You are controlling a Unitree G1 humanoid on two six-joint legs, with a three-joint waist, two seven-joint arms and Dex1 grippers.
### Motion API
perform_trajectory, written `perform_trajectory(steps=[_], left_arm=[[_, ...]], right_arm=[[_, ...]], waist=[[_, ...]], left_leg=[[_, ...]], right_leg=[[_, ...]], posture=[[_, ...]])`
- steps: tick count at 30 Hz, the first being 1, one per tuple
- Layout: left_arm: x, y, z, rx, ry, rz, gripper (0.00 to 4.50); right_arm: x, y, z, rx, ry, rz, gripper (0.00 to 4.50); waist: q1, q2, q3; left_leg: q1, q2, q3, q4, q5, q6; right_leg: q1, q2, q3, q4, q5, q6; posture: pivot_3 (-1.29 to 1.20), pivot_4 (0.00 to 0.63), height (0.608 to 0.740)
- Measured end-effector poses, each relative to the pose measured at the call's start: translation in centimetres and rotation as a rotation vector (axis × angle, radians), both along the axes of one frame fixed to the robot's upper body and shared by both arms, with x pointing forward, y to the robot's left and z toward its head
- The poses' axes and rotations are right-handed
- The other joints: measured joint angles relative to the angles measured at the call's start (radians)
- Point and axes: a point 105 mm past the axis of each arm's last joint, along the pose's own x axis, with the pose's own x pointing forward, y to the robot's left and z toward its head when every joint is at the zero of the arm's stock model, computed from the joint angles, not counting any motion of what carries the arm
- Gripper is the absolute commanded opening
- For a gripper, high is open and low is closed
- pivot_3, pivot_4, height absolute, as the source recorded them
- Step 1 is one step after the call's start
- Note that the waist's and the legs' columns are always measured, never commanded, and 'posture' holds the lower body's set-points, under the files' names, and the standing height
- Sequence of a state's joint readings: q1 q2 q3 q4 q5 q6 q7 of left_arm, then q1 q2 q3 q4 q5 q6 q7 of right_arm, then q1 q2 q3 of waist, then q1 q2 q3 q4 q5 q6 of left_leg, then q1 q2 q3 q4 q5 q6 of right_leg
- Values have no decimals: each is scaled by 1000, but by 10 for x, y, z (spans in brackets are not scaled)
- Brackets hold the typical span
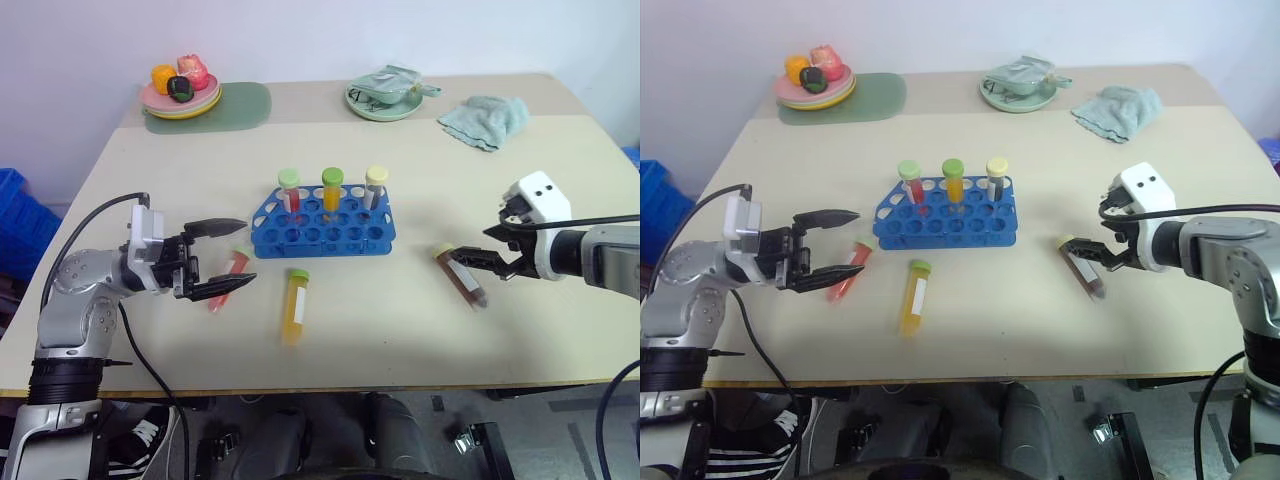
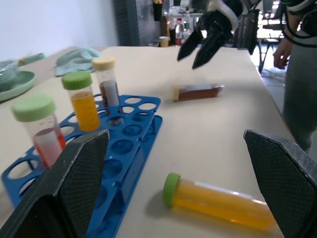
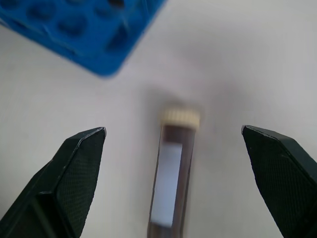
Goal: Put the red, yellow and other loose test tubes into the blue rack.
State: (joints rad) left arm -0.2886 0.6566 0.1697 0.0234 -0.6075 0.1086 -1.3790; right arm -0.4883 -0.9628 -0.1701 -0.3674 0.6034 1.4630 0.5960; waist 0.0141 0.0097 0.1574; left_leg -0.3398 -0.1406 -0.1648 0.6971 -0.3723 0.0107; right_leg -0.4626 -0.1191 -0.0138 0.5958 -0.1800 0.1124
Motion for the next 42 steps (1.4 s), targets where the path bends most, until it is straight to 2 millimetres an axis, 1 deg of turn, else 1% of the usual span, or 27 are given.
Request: perform_trajectory(steps=[5, 7, 12, 16, 21, 25, 31, 35, 42], left_arm=[[-3, -6, -5, -11, 26, -9, 4458], [-4, -6, -6, -16, 39, -6, 4458], [-8, -9, -9, -26, 73, 6, 4458], [-11, -10, -8, -47, 90, 16, 4458], [-13, -12, -6, -63, 85, 38, 4458], [-15, -15, -6, -73, 80, 50, 4458], [-20, -18, -9, -89, 91, 64, 4458], [-21, -18, -11, -91, 98, 71, 4458], [-23, -20, -14, -115, 105, 80, 4458]], right_arm=[[-1, -4, -9, -42, 97, -67, 4500], [1, -2, -11, -65, 114, -73, 4500], [6, 2, -26, -75, 183, -82, 4500], [8, 6, -23, -52, 209, -65, 4500], [2, 6, -25, -83, 258, -44, 4500], [-1, 2, -25, -114, 281, -54, 4500], [-2, -2, -36, -144, 324, -85, 4500], [-4, -4, -37, -159, 342, -88, 4500], [0, -3, -36, -177, 345, -94, 4500]], waist=[[2, 0, 0], [1, 0, 0], [1, 0, 0], [1, 0, 0], [1, 0, 0], [2, 0, 0], [1, 0, 0], [4, 0, 0], [2, 0, 0]], left_leg=[[0, 0, 0, 0, 0, 0], [0, 0, 0, 0, 0, 0], [0, 0, 0, 0, 0, 0], [0, 0, 0, 0, 0, 0], [0, 0, 1, 0, 0, 0], [0, 0, 1, 0, 0, 0], [0, 0, 1, 0, 0, 0], [0, 0, 1, 0, 0, 0], [0, 0, 1, 0, 0, 0]], right_leg=[[0, 0, 0, 0, 0, 0], [0, 0, 0, 0, 0, 0], [0, 0, 0, 0, 0, 0], [0, 0, 0, 0, 0, 0], [0, 0, 0, 0, 0, 0], [0, 0, 0, -1, 0, 0], [0, 0, 0, -1, 0, 0], [0, 0, 0, -1, 0, 0], [0, 0, 0, -1, 0, 0]], posture=[[0, 150, 740], [0, 150, 740], [0, 150, 740], [0, 150, 740], [0, 150, 740], [0, 150, 740], [0, 150, 740], [0, 150, 740], [0, 150, 740]])
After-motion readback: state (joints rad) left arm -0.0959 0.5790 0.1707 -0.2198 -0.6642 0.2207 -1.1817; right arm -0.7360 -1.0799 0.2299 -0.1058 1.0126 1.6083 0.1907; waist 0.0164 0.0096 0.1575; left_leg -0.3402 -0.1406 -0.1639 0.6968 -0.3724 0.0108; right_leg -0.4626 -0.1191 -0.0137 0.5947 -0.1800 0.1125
